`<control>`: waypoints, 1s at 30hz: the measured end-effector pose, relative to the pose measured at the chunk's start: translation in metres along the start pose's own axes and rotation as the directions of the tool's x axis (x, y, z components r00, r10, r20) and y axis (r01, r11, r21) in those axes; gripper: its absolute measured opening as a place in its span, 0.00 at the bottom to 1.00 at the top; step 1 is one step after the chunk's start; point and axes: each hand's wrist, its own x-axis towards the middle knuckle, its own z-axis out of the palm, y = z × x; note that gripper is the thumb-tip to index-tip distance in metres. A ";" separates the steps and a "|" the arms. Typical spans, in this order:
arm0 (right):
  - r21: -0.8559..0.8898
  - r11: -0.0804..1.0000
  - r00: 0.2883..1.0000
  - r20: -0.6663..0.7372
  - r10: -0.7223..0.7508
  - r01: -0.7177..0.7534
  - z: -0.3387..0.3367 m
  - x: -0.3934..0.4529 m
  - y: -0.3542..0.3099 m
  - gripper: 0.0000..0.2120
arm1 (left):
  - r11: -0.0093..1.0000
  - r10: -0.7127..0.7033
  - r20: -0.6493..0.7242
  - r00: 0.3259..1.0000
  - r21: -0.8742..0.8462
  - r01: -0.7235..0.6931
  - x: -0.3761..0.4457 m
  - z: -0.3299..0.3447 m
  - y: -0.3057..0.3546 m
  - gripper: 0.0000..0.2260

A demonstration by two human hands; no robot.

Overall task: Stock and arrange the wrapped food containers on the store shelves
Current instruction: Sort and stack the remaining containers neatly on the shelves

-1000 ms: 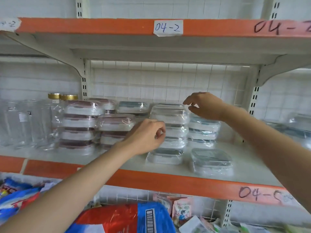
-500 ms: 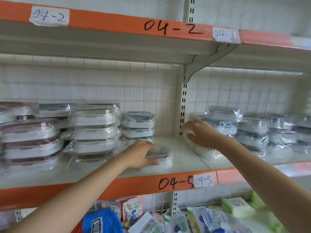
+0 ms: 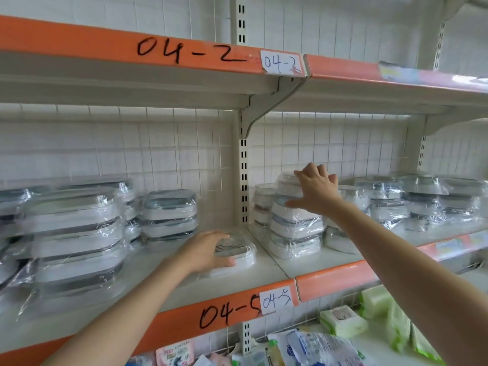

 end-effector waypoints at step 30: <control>0.556 0.768 0.881 0.126 -0.456 0.319 0.038 -0.034 -0.098 0.25 | 0.977 -0.194 0.101 0.976 0.108 0.183 -0.070 -0.048 -0.060 0.32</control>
